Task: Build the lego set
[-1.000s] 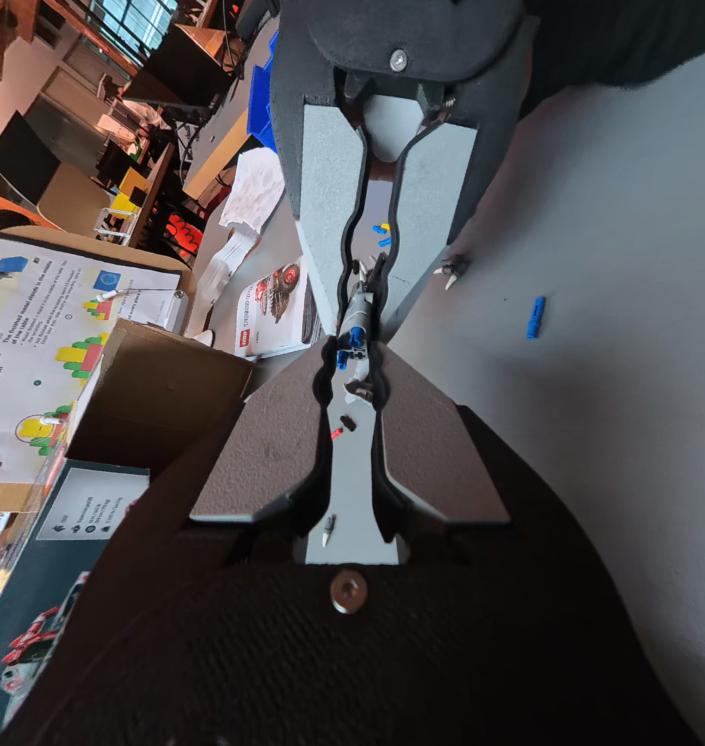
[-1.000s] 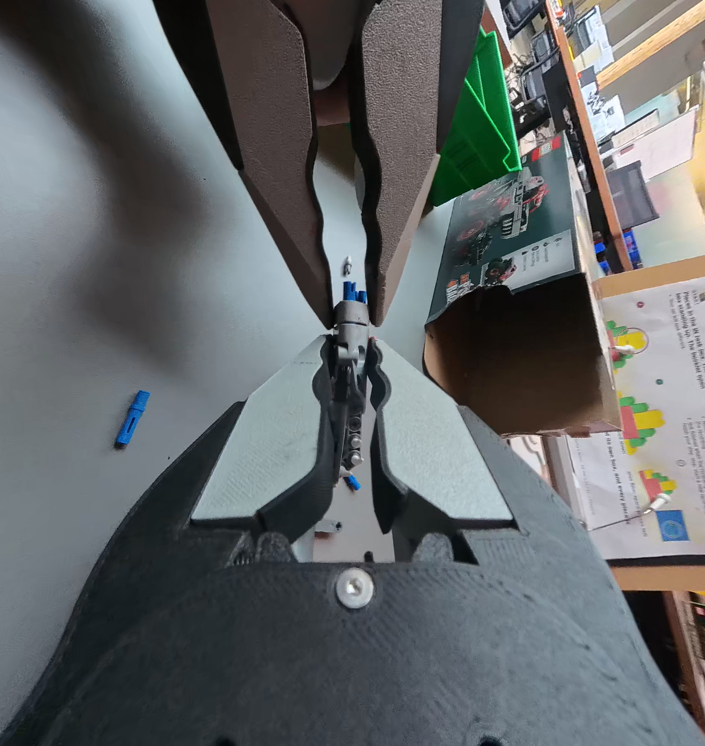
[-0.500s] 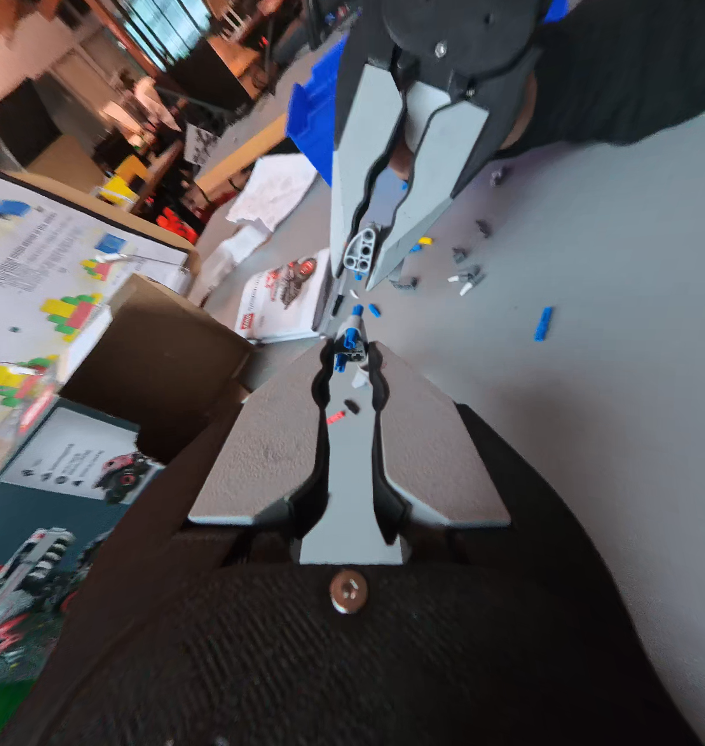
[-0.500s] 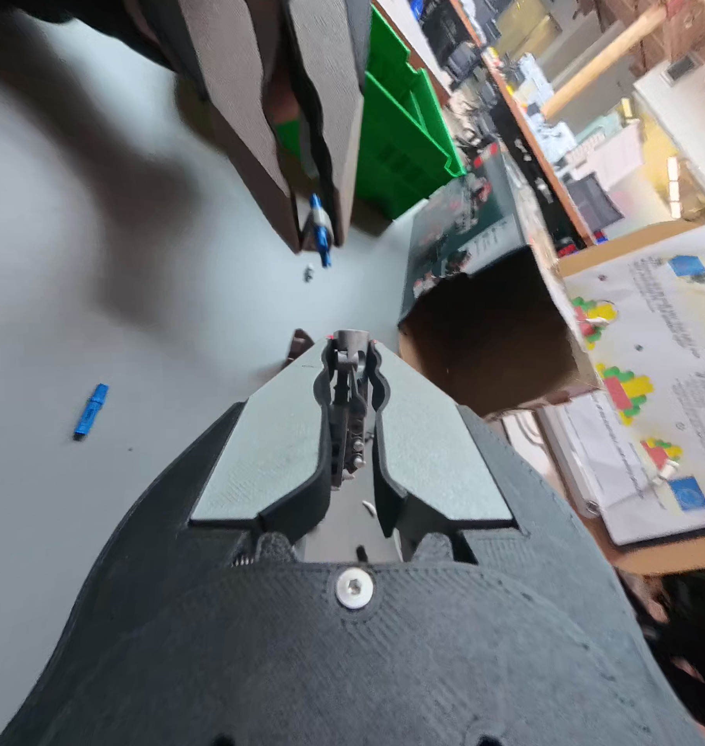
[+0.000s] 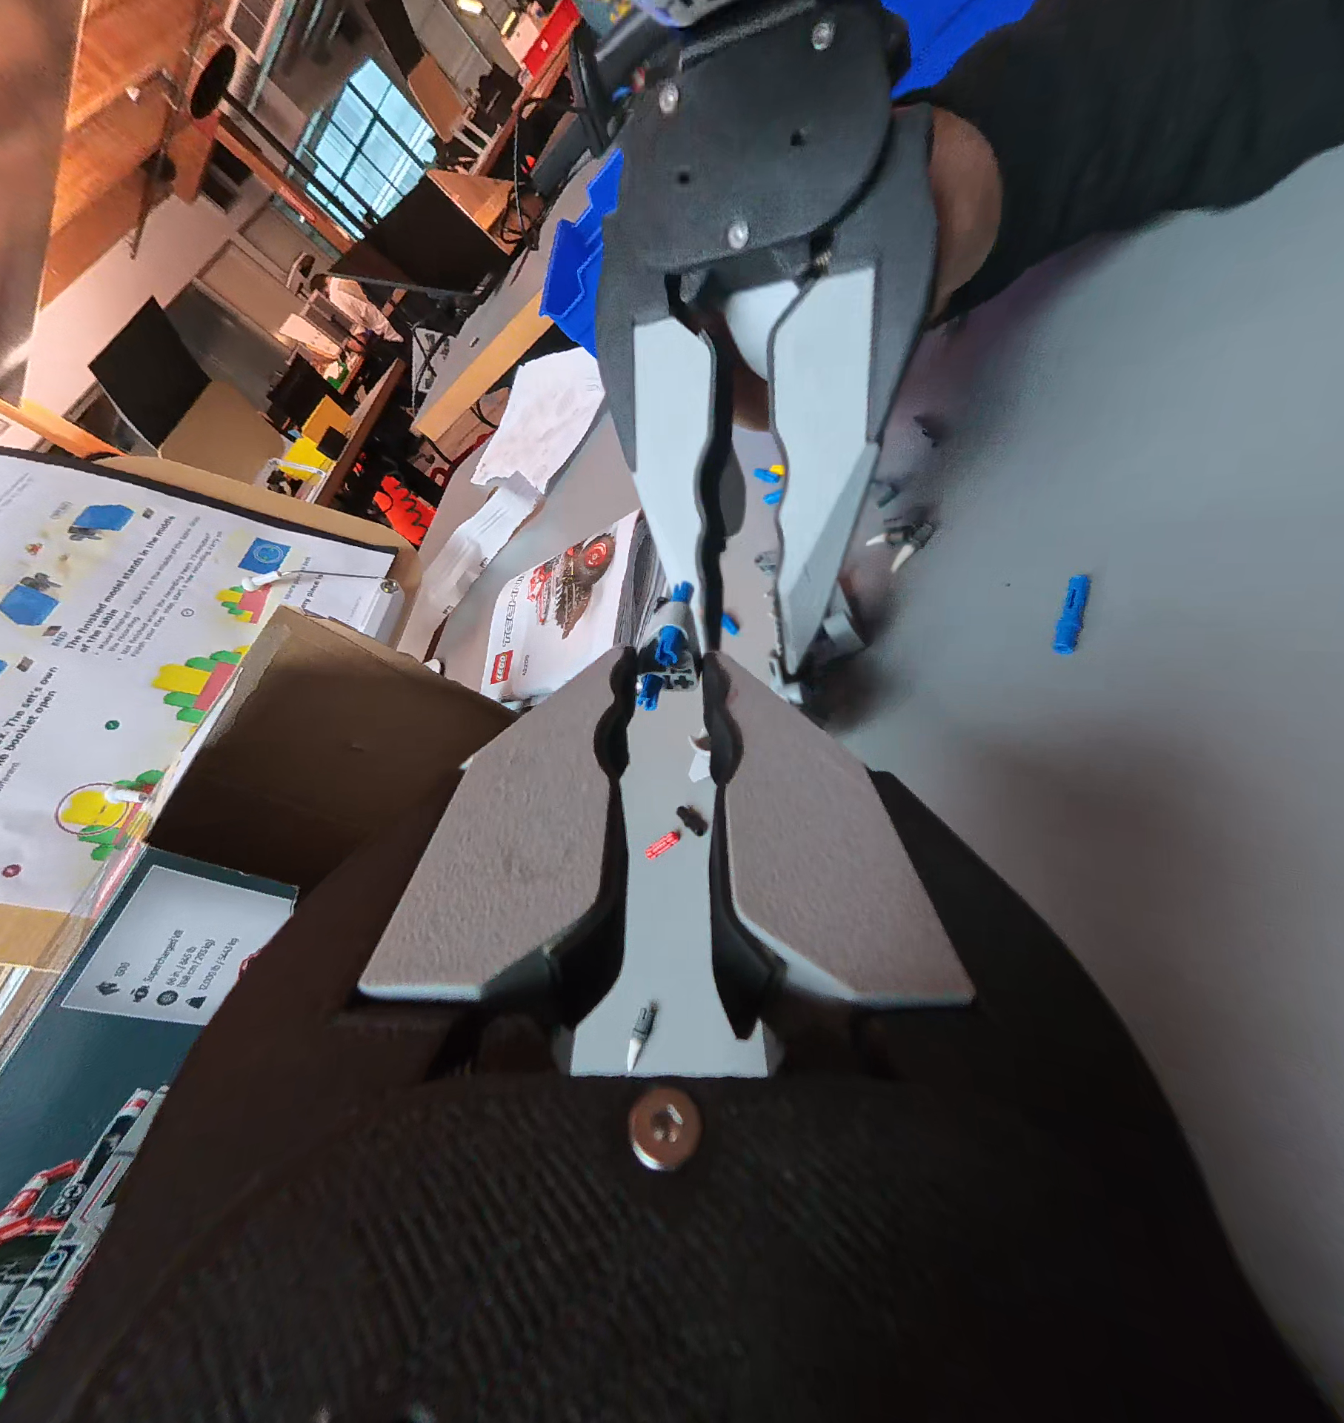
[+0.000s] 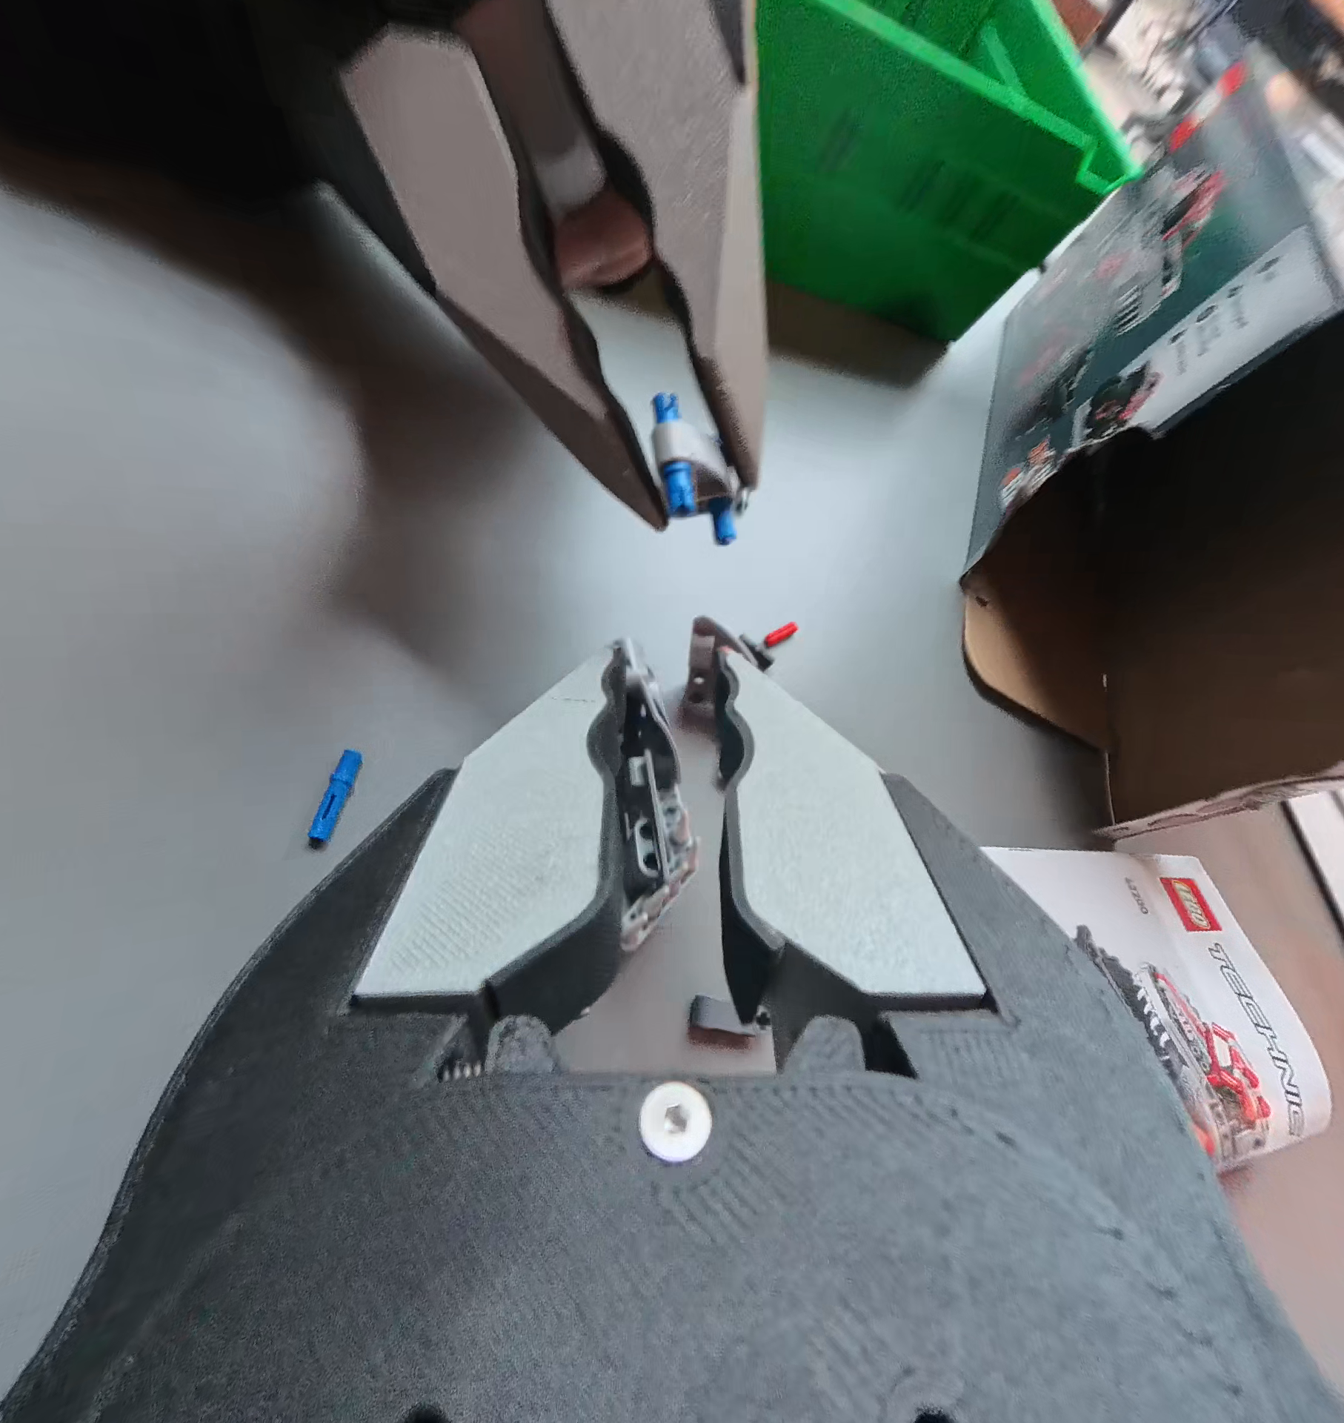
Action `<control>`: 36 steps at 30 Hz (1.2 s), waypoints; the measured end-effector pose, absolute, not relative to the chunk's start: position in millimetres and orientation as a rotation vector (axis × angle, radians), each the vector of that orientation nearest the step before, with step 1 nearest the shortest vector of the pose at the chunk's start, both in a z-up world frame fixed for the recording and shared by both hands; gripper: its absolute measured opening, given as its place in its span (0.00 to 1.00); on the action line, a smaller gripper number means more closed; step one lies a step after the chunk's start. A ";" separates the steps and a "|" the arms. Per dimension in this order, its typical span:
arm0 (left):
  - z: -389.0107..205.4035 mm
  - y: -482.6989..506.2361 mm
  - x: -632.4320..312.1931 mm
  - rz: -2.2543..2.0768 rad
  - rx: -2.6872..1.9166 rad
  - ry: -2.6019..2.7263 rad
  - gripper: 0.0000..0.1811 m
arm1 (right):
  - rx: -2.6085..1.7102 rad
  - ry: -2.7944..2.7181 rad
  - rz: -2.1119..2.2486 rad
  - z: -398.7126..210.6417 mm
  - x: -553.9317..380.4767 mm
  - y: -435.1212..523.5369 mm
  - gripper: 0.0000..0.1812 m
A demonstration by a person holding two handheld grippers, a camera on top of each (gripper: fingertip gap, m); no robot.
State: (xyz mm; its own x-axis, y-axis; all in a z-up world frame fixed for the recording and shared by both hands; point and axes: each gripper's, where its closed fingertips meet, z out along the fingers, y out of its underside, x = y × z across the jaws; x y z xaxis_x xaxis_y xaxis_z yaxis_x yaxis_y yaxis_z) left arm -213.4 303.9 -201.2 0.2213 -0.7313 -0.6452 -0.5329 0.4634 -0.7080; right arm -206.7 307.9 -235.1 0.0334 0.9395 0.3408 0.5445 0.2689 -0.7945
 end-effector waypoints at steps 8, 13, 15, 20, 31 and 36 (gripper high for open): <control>-196.9 300.6 -209.9 -0.196 -1.165 1.432 0.08 | -1.322 -1.475 0.844 -195.4 -210.1 296.2 0.12; -197.5 299.0 -206.9 -0.230 -1.176 1.429 0.08 | -1.276 -1.446 0.896 -184.3 -209.1 291.2 0.05; -198.4 297.3 -205.0 -0.246 -1.186 1.433 0.08 | -1.267 -1.463 0.880 -185.7 -210.1 289.3 0.06; -206.9 301.7 -206.7 -0.243 -1.258 1.446 0.08 | -1.209 -1.535 0.630 -196.6 -212.9 291.9 0.01; -227.2 305.7 -210.3 -0.345 -1.535 1.456 0.08 | -1.225 -1.617 0.298 -222.0 -216.9 304.9 0.01; -229.6 304.7 -211.2 -0.346 -1.576 1.459 0.08 | -1.217 -1.627 0.279 -223.4 -218.2 304.0 0.01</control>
